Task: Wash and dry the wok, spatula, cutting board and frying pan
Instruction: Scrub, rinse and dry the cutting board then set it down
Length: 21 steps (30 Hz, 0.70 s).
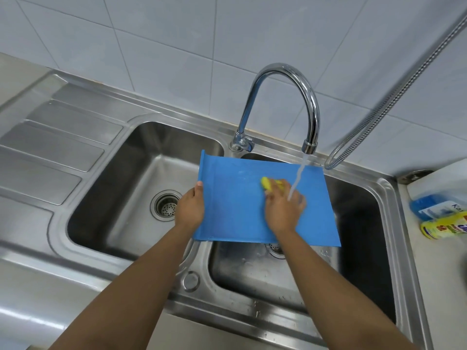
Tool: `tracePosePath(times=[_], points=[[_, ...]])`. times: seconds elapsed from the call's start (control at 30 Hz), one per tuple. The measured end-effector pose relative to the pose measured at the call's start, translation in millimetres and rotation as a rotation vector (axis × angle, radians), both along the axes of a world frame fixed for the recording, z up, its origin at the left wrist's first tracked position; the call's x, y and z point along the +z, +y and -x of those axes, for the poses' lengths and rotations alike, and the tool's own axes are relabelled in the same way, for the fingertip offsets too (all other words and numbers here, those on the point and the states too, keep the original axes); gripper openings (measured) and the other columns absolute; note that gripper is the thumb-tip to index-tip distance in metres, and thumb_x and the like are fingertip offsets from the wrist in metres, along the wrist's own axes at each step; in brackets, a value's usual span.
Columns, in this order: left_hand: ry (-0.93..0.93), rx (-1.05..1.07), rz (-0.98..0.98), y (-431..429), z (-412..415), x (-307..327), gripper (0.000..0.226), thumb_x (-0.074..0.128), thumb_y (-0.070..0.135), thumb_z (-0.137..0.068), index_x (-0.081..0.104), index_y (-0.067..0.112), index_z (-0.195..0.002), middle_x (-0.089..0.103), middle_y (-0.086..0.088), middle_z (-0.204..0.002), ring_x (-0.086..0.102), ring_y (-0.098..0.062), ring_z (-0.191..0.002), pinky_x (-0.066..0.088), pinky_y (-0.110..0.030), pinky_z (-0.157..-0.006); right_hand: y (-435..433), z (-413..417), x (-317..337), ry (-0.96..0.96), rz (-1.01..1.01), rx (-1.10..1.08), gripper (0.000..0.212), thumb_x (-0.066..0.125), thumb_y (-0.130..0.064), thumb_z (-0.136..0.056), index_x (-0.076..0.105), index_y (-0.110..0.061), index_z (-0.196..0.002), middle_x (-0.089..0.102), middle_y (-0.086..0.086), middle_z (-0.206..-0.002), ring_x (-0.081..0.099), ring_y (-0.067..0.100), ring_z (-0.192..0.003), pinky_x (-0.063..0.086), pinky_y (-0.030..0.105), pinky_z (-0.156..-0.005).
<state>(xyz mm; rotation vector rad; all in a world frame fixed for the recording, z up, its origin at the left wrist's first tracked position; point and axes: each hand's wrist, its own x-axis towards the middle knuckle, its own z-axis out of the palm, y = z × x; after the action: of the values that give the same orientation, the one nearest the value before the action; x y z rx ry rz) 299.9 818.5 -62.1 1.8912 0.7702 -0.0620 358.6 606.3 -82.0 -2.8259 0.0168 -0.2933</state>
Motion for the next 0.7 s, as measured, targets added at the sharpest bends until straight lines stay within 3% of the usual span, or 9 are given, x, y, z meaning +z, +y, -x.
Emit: tracePosePath(times=[0.03,0.1,0.2,0.37,0.43,0.53,0.7], points=[[-0.001,0.002,0.015,0.3,0.1,-1.3,0.054,0.021,0.056,-0.101,0.06,0.019,-0.1,0.06,0.0,-0.1,0.056,-0.023,-0.094,0.04,-0.036,-0.081,-13.1,3.3,-2.8,0.048,-0.01,-0.164,0.046,0.061,-0.029,-0.09,0.053,-0.023,-0.134,0.053,0.005,-0.135,0.049,0.034,-0.121,0.027,0.056,-0.106],[-0.012,0.018,0.08,1.4,-0.9,-3.9,0.056,0.023,0.058,-0.101,0.062,0.018,-0.098,0.064,-0.001,-0.098,0.06,-0.022,-0.092,0.044,-0.036,-0.079,-24.8,24.8,-9.1,0.053,-0.019,-0.341,0.054,0.053,-0.035,-0.092,0.043,-0.011,-0.139,0.045,0.014,-0.143,0.045,0.038,-0.127,0.027,0.063,-0.108],[-0.005,0.04,0.177,3.0,-4.4,-9.8,0.058,0.025,0.06,-0.099,0.065,0.019,-0.104,0.067,-0.001,-0.101,0.063,-0.022,-0.094,0.05,-0.039,-0.083,-8.5,74.3,-13.9,0.047,0.02,-0.176,0.059,0.039,-0.039,-0.093,0.042,-0.005,-0.141,0.034,0.024,-0.15,0.038,0.043,-0.132,0.026,0.065,-0.107],[-0.009,0.064,0.194,3.4,-5.6,-13.6,0.058,0.027,0.061,-0.098,0.067,0.019,-0.096,0.07,-0.002,-0.096,0.066,-0.024,-0.091,0.052,-0.043,-0.088,71.2,109.1,-2.7,0.149,0.032,0.25,0.058,0.03,-0.033,-0.095,0.034,-0.015,-0.15,0.026,0.02,-0.156,0.03,0.039,-0.142,0.017,0.053,-0.113],[-0.029,0.076,0.164,0.9,-6.1,-11.1,0.053,0.028,0.055,-0.101,0.065,0.018,-0.093,0.068,-0.003,-0.096,0.064,-0.024,-0.093,0.05,-0.039,-0.089,97.1,92.0,3.6,0.194,0.039,0.352,0.059,0.025,-0.029,-0.096,0.023,-0.015,-0.153,0.015,0.017,-0.16,0.016,0.036,-0.147,0.005,0.049,-0.117],[-0.05,0.087,0.165,0.1,-6.3,-8.8,0.047,0.03,0.05,-0.103,0.065,0.02,-0.094,0.068,-0.002,-0.097,0.063,-0.023,-0.095,0.048,-0.037,-0.088,115.0,37.1,9.1,0.332,-0.014,0.386,0.057,0.027,-0.022,-0.102,0.008,-0.022,-0.156,-0.005,0.009,-0.163,-0.006,0.028,-0.15,-0.01,0.044,-0.117],[-0.012,0.1,0.187,2.5,-3.7,-10.7,0.054,0.032,0.054,-0.101,0.068,0.016,-0.087,0.07,-0.003,-0.09,0.067,-0.024,-0.089,0.051,-0.041,-0.084,103.7,-40.9,14.3,0.351,-0.013,0.361,0.053,0.031,-0.027,-0.104,0.016,-0.023,-0.155,0.002,0.005,-0.163,0.002,0.03,-0.149,0.0,0.049,-0.119]])
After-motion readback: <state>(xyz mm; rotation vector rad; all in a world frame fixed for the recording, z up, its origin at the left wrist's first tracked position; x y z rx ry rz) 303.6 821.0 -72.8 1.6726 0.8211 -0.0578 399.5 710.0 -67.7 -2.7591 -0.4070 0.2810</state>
